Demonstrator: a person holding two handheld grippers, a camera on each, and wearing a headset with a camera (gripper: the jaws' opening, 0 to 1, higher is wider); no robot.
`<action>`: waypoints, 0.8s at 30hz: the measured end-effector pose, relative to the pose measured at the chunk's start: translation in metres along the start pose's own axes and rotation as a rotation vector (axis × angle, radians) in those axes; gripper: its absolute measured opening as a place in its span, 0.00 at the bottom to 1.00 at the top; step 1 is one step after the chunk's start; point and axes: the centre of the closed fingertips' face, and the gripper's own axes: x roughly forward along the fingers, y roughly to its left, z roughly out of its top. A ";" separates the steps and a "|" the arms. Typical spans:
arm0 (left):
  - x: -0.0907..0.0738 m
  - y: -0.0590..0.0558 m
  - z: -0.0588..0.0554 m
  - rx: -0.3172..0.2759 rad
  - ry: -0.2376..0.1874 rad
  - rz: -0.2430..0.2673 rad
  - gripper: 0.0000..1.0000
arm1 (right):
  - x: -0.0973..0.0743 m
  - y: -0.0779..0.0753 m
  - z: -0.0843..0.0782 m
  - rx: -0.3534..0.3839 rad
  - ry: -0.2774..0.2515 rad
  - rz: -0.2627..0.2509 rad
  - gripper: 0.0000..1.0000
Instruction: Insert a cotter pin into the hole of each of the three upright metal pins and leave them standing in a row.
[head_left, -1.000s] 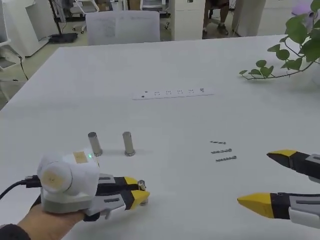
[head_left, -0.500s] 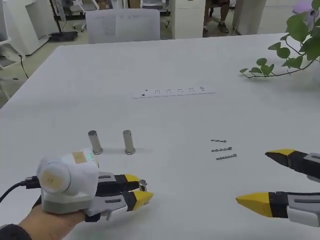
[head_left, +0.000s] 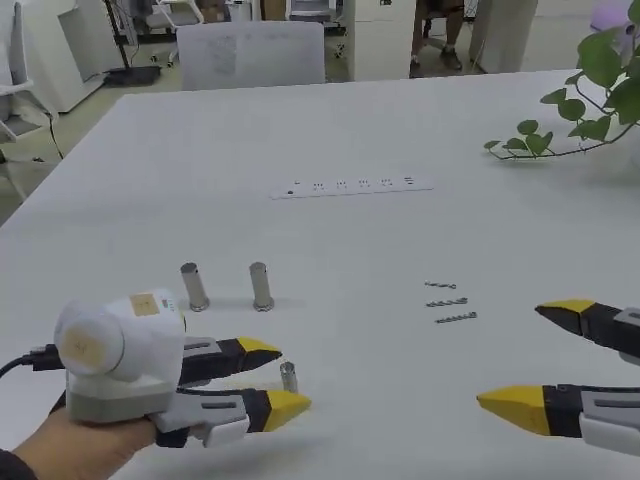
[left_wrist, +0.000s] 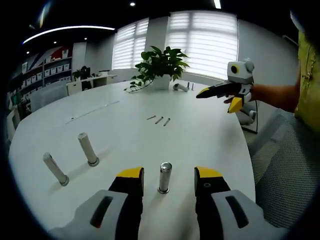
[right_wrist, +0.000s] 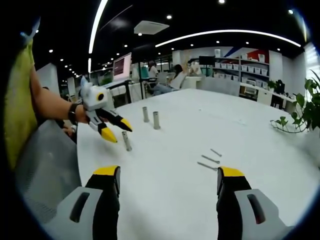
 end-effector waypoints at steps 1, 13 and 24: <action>-0.004 -0.001 0.003 -0.003 -0.009 0.004 0.43 | 0.000 0.000 0.000 -0.003 0.002 -0.001 0.79; -0.046 -0.017 0.055 -0.038 -0.189 0.074 0.59 | -0.001 -0.011 0.010 -0.037 0.017 -0.012 0.65; -0.060 -0.037 0.073 0.024 -0.219 0.096 0.59 | 0.007 -0.035 0.025 -0.135 0.075 -0.026 0.47</action>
